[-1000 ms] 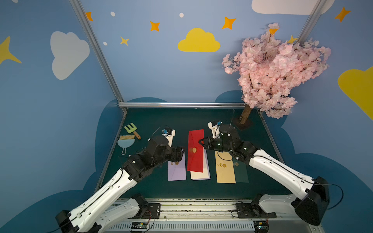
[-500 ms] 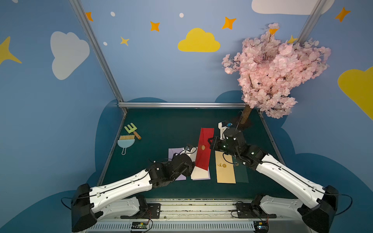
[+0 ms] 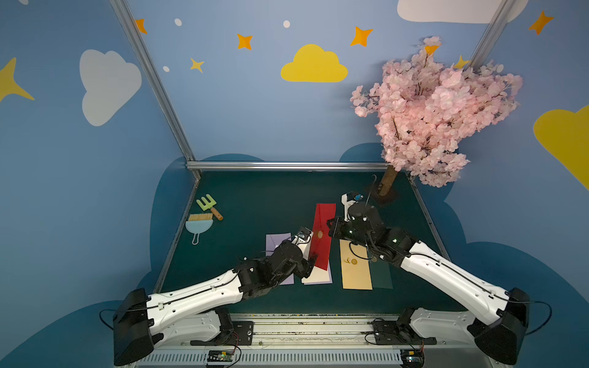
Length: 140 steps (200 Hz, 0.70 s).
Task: Open the envelope
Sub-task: Open the envelope flap on the envelope.
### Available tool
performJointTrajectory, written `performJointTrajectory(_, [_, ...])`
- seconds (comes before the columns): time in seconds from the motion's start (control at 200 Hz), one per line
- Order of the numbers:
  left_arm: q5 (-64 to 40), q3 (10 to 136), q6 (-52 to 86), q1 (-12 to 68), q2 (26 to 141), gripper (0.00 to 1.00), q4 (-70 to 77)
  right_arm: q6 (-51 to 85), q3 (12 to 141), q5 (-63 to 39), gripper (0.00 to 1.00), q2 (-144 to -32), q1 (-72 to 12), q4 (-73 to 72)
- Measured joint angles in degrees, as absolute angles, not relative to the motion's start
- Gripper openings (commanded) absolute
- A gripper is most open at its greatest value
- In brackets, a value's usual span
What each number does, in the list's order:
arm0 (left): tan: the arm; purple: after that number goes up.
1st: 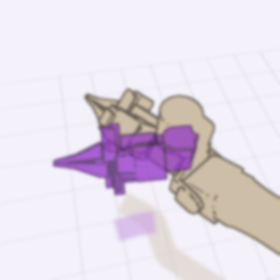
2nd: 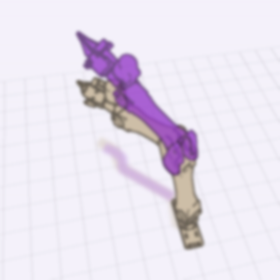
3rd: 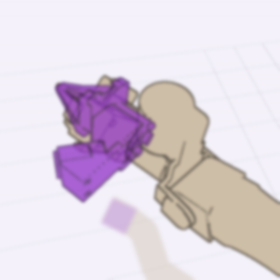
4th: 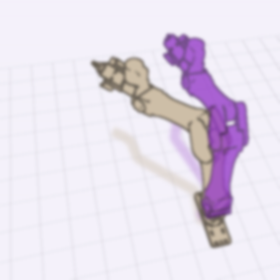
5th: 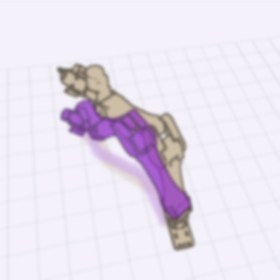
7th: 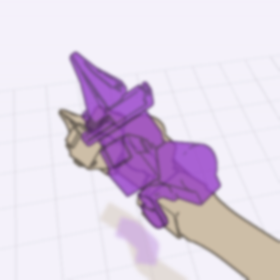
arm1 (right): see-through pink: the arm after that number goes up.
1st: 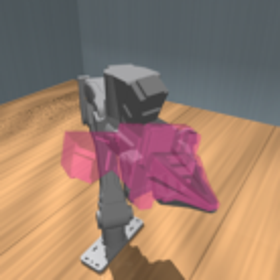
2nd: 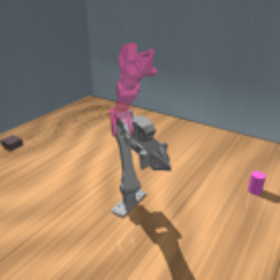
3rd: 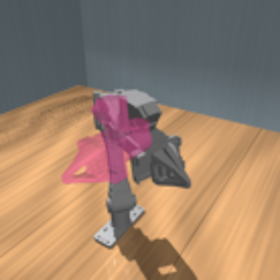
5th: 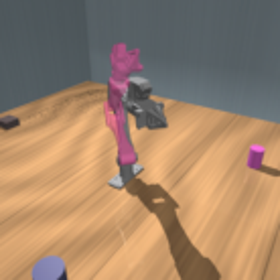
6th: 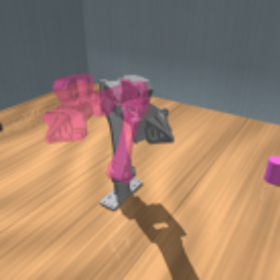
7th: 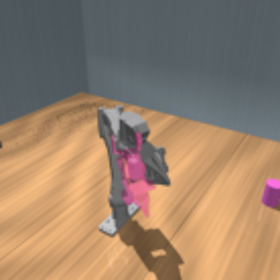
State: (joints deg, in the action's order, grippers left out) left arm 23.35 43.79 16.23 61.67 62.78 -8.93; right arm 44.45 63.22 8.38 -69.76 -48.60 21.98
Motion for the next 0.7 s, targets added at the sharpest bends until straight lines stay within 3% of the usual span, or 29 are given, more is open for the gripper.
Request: performJointTrajectory(0.701, [31.7, 43.8, 17.6, 61.5, 64.4, 0.82, -11.2, 43.9, 67.6, 11.0, 0.0, -71.5, -53.7, 24.6])
